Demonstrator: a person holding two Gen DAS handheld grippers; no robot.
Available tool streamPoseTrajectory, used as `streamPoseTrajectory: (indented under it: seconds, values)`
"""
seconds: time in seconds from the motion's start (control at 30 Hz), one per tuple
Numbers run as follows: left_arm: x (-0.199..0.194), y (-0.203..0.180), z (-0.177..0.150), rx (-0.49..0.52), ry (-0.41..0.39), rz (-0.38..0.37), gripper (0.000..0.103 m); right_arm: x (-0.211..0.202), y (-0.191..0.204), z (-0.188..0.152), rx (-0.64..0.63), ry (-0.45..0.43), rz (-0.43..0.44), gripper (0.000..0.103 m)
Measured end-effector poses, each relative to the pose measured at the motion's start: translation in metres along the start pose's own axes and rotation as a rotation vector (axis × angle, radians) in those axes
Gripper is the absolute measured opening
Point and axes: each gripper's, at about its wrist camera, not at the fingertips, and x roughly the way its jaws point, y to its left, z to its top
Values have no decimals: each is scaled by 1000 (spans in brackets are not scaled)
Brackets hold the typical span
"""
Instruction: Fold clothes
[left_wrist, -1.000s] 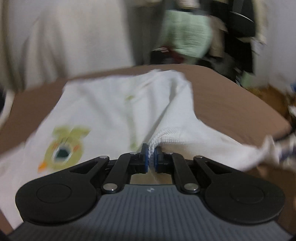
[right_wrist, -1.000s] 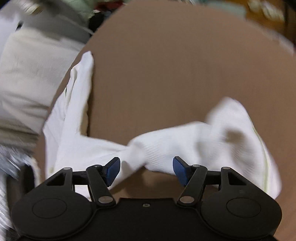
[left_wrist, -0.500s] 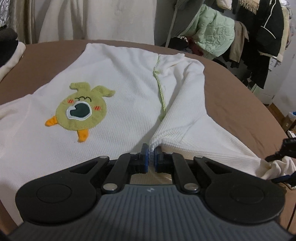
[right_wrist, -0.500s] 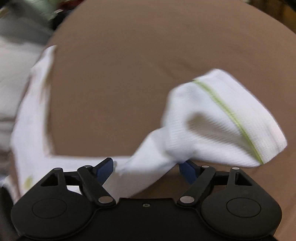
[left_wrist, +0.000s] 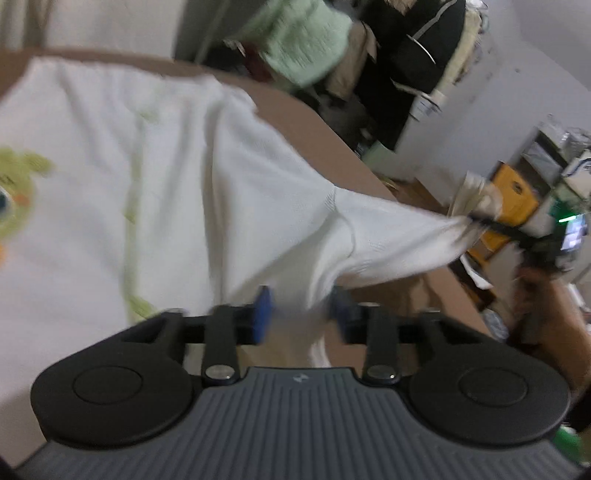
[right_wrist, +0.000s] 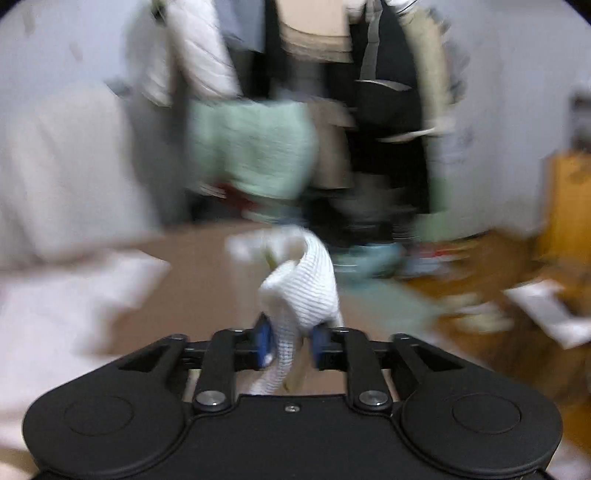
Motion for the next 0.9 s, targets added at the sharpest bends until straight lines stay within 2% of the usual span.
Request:
streamPoseTrajectory:
  seconds: [0.03,0.07,0.17,0.23,0.27,0.37,0.5,0.53,0.6,0.7,0.73,0.77,0.8,0.83,0.9]
  values:
    - [4,-4,-5,33,16,24,50,12,-12,-8,-23,40,-85,46]
    - [8,-9,-10,66,32,47,51,27,-26,-18,-1,110,-123,46]
    - [21,-21,-26,165,80,118,51,51,-57,-43,123,259,-161,47]
    - [29,-29,-35,224,110,157,51,47,-66,-56,220,306,-194,48]
    - [32,-31,-36,229,120,150,51,42,-68,-60,271,319,-192,50]
    - [37,-38,-37,262,127,126,55,27,-66,-64,406,329,-71,57]
    - [41,-62,-45,365,107,138,59,20,-38,-54,451,348,134,57]
    - [42,-67,-47,390,102,145,60,20,-31,-52,452,353,176,61]
    - [43,-71,-52,413,104,163,61,30,-13,-47,412,369,207,66]
    - [44,-63,-52,387,116,183,61,54,2,-45,405,424,110,69]
    - [45,-60,-53,378,120,190,61,62,2,-47,417,442,64,64]
    - [45,-58,-53,369,123,197,61,68,3,-47,425,454,18,38]
    - [46,-55,-53,360,127,204,61,69,4,-42,415,450,-13,20]
    - [46,-52,-53,352,131,211,61,67,7,-32,373,422,0,13]
    - [47,-47,-54,334,139,225,61,30,6,-7,312,206,137,12]
